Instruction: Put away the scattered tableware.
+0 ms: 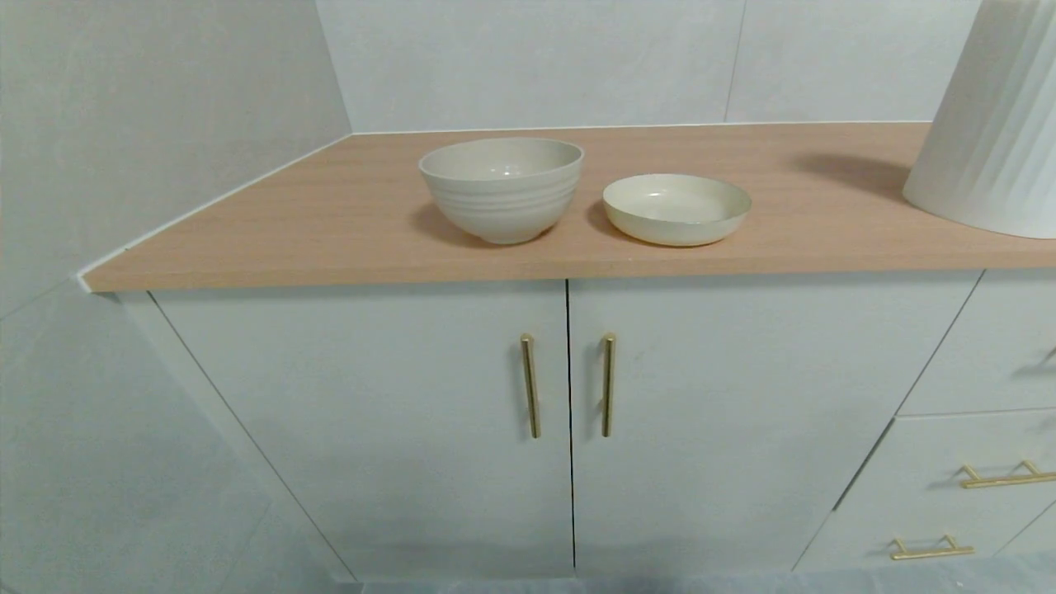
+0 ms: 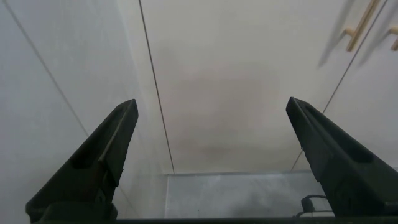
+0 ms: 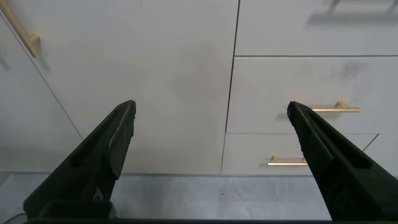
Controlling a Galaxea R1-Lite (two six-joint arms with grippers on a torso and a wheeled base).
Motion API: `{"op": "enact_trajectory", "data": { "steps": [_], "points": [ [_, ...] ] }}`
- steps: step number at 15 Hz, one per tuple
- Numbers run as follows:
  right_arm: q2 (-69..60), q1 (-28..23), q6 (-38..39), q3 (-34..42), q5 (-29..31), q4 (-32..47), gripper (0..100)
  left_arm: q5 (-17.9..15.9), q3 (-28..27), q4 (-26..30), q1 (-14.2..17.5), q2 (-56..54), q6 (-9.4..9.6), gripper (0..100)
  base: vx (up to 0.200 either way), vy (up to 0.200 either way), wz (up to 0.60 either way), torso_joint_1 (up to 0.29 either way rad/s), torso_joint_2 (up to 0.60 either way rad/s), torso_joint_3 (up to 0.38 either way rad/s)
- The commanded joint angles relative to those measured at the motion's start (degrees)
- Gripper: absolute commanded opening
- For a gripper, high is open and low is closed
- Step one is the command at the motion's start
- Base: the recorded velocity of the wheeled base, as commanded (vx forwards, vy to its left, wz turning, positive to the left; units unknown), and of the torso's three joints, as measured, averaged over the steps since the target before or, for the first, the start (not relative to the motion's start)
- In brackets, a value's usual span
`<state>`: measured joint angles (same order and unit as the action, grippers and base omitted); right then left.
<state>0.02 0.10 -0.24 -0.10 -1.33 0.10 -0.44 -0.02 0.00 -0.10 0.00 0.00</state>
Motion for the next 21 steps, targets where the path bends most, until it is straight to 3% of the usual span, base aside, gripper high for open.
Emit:
{"op": "enact_trajectory", "data": {
  "steps": [1, 3, 7, 18, 21],
  "points": [
    [0.0, 0.1, 0.0, 0.0, 0.0, 0.0, 100, 0.0, 0.0, 0.0, 0.0, 0.0, 0.00, 100, 0.000, 0.000, 0.00, -0.007, 0.07, 0.046],
    [0.0, 0.0, -0.1, 0.0, 0.0, 0.0, 100, 0.0, 0.0, 0.0, 0.0, 0.0, 0.00, 100, 0.000, 0.000, 0.00, 0.000, 0.00, 0.000],
    [0.0, 0.0, -0.2, 0.0, -0.1, 0.0, 100, 0.0, 0.0, 0.0, 0.0, 0.1, 0.00, 100, -0.200, 0.000, 0.00, 0.000, 0.01, 0.007],
    [0.0, 0.1, -0.5, 0.0, -0.4, -0.1, 100, 0.0, 0.0, 0.0, 0.0, 0.0, 0.00, 100, 0.000, 0.000, 0.00, 0.000, 0.00, 0.000],
    [0.0, 0.1, 0.4, -2.4, -3.4, -7.3, 100, 0.0, 0.0, 0.0, 0.0, 0.0, 0.09, 100, 0.000, 0.000, 0.00, 0.000, 0.00, 0.000]
  ]
}}
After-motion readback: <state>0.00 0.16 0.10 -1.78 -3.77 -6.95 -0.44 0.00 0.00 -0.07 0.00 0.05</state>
